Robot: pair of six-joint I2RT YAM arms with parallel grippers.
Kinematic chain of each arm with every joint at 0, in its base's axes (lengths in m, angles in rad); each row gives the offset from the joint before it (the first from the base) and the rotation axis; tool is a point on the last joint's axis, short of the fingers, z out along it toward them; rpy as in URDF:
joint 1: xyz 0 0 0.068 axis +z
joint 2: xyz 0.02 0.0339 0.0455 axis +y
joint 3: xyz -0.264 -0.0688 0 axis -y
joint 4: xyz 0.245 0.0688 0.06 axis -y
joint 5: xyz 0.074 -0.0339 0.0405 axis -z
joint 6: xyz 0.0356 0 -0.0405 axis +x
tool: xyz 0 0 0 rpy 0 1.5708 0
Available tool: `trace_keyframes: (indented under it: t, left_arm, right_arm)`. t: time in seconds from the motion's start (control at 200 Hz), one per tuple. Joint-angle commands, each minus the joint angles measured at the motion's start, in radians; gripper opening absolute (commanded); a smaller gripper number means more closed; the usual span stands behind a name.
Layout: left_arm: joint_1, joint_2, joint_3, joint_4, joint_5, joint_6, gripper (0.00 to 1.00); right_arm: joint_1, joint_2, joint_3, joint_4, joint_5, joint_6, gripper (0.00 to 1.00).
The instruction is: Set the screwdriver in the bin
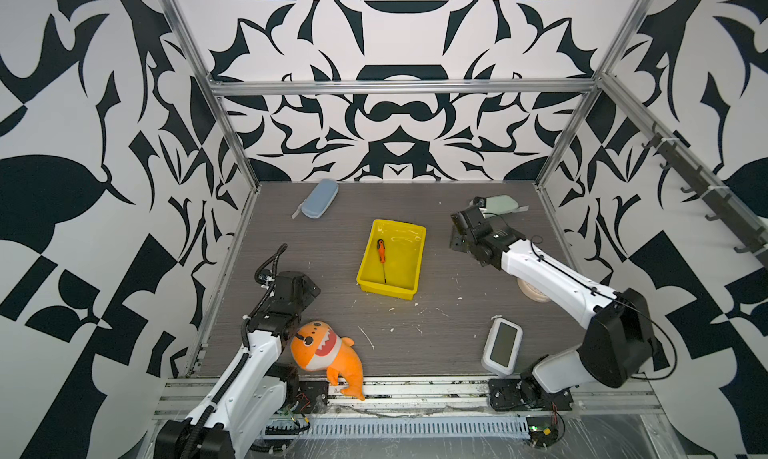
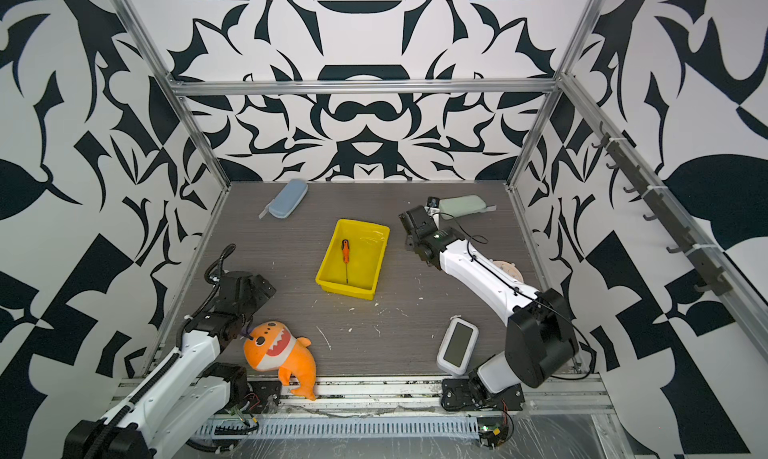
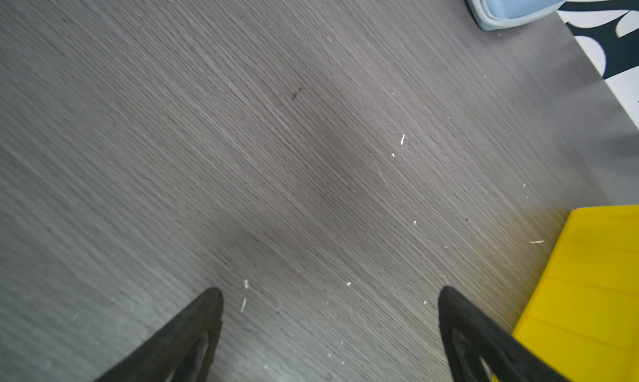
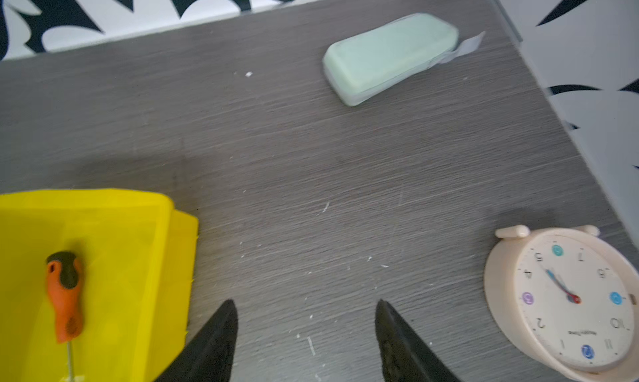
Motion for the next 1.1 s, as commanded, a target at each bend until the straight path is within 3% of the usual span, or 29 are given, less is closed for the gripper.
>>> trace_keyframes:
  t: [0.0, 0.035, 0.085, 0.19, 0.245, 0.305, 0.38, 0.645, 0.89, 1.095]
  left_arm:
    - [0.001, -0.006, 0.025, -0.010, 0.000, 0.000, 1.00]
    - [0.001, -0.012, 0.023, -0.009, -0.002, -0.001, 1.00]
    - [0.001, -0.023, 0.018, -0.008, -0.003, -0.003, 1.00]
    - [0.001, -0.045, 0.006, -0.001, -0.006, -0.004, 1.00]
    - [0.002, -0.054, 0.005, -0.003, -0.005, -0.004, 1.00]
    - [0.001, -0.063, 0.003, -0.009, -0.003, -0.003, 1.00]
    - [0.001, -0.073, 0.000, -0.008, -0.003, -0.004, 1.00]
    - [0.001, -0.073, -0.004, -0.005, -0.019, -0.017, 1.00]
    - [0.001, -0.022, 0.009, 0.011, -0.011, -0.018, 1.00]
    - [0.001, 0.026, 0.033, -0.001, -0.010, -0.020, 1.00]
  right_arm:
    - [0.005, -0.054, -0.058, 0.202, 0.111, -0.060, 0.73]
    - [0.005, -0.051, -0.082, 0.238, 0.135, -0.087, 0.85]
    - [0.005, -0.043, -0.109, 0.265, 0.202, -0.117, 0.91]
    - [0.005, -0.003, -0.178, 0.385, 0.430, -0.226, 0.94]
    - [0.003, 0.028, -0.233, 0.524, 0.587, -0.322, 0.91]
    - [-0.011, 0.058, -0.282, 0.697, 0.681, -0.452, 0.90]
    - [-0.034, 0.067, -0.321, 0.782, 0.637, -0.541, 0.90]
    - [-0.145, 0.039, -0.411, 0.801, 0.499, -0.461, 0.89]
    - [-0.210, 0.031, -0.489, 0.946, 0.446, -0.599, 0.88]
    - [-0.247, 0.031, -0.535, 0.964, 0.372, -0.565, 0.86]
